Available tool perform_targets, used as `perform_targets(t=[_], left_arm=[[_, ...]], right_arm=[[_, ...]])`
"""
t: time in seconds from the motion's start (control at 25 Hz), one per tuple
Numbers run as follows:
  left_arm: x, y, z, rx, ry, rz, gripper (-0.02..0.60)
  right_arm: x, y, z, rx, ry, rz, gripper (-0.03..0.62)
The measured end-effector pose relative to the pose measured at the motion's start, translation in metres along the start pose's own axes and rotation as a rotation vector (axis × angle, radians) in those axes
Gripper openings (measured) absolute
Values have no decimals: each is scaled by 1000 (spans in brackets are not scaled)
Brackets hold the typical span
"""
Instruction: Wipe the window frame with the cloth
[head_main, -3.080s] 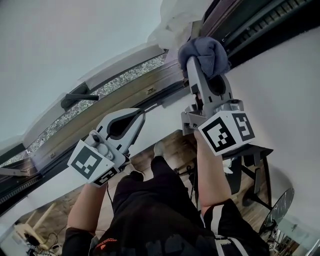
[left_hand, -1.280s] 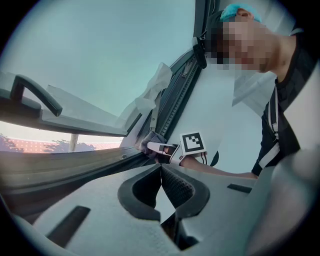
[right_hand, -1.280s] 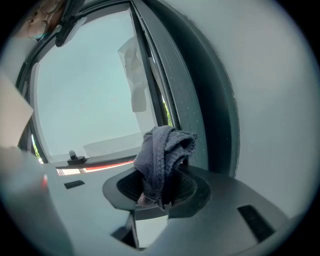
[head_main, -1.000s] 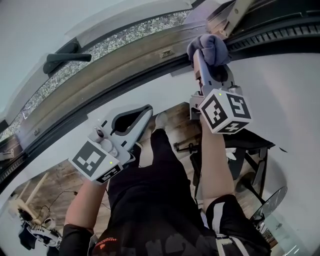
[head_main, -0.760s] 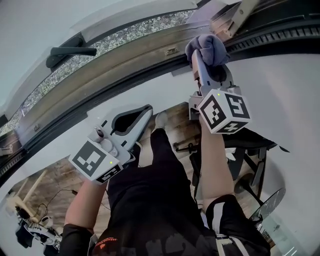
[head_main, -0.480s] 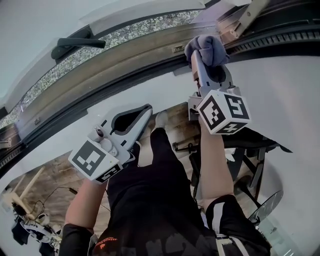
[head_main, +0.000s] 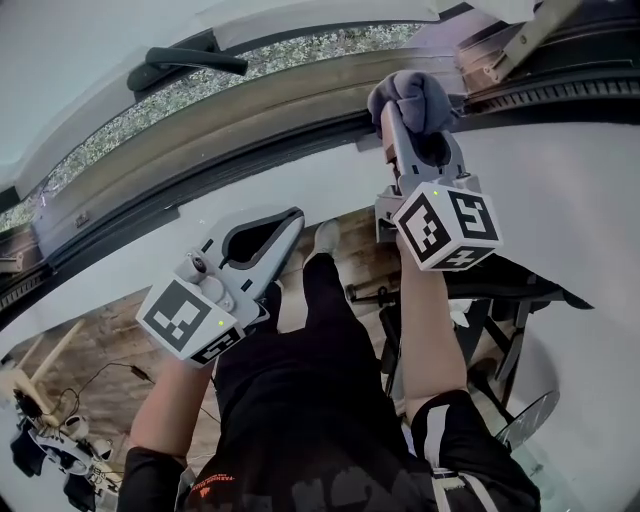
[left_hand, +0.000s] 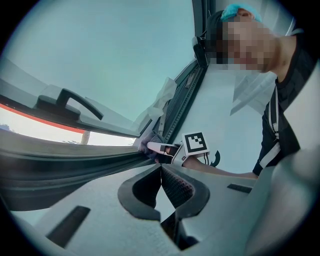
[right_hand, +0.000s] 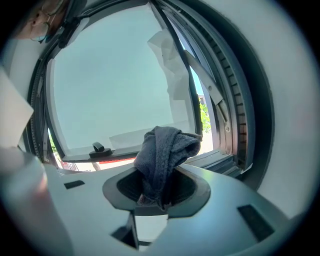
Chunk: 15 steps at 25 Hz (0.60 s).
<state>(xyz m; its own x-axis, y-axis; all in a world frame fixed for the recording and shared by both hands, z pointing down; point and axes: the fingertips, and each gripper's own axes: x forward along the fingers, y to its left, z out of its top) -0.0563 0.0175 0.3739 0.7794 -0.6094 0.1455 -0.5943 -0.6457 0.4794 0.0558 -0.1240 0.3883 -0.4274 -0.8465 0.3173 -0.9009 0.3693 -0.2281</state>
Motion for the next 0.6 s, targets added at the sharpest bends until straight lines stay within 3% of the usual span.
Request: perform_targets(t=[0.6], left_arm=[[-29, 4, -4, -12, -28, 39, 20]], right_arm=[[6, 40, -8, -20, 17, 61, 114]])
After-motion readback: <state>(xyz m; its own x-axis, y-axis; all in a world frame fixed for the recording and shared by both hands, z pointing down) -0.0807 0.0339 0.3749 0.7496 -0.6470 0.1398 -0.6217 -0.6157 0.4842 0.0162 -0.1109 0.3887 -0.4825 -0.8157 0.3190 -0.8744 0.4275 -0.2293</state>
